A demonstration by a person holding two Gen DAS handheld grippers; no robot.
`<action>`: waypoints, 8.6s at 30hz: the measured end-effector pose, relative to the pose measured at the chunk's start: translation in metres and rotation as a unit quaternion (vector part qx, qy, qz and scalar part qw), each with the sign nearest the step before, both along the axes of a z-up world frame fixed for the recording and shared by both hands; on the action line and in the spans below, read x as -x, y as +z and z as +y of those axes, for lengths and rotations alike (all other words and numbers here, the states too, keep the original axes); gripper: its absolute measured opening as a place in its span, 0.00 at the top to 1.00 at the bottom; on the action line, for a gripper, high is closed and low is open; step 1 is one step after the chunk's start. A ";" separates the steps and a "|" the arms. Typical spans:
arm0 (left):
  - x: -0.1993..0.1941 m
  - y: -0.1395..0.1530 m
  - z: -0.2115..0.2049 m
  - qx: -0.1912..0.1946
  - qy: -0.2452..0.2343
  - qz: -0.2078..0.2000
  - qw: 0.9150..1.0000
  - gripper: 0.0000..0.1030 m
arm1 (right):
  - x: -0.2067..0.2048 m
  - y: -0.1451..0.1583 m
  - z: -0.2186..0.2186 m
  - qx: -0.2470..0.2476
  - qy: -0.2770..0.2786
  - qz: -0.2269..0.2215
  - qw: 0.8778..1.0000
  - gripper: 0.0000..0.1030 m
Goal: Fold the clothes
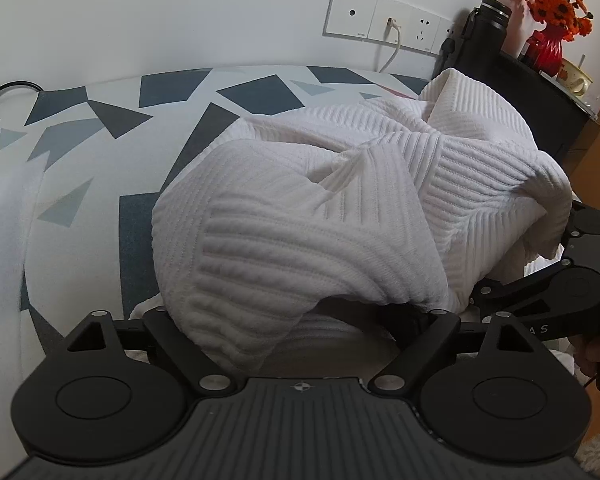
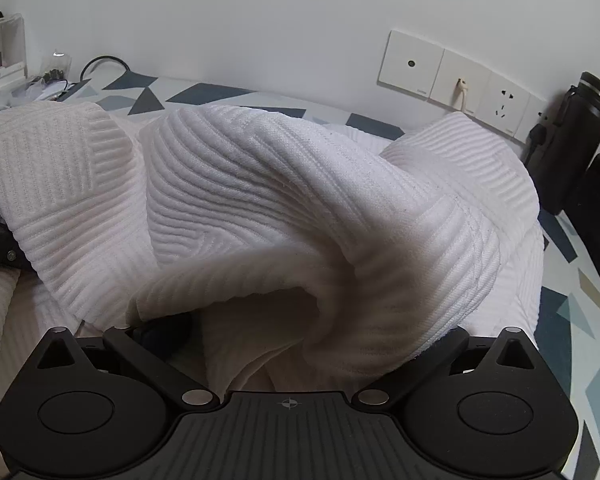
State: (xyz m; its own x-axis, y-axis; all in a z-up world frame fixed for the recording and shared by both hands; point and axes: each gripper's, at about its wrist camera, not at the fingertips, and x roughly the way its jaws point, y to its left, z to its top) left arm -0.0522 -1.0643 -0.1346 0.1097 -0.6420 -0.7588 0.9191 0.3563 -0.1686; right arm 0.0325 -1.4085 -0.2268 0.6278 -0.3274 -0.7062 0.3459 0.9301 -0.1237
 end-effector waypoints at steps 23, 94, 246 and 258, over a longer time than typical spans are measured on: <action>0.019 -0.008 0.001 -0.002 -0.018 -0.040 0.999 0.01 | 0.002 -0.001 0.001 0.004 -0.015 0.003 1.000 0.01; -0.015 0.222 0.104 0.242 0.063 -0.052 0.967 0.00 | 0.082 0.305 -0.130 -0.030 -0.027 -0.239 0.970 0.01; -0.100 0.171 0.036 0.207 0.236 -0.127 0.941 0.90 | -0.066 0.217 -0.142 -0.022 0.069 -0.244 0.967 0.90; -0.097 0.049 0.009 0.063 0.195 -0.062 0.977 0.90 | -0.094 0.057 -0.116 -0.089 0.078 -0.022 0.993 0.90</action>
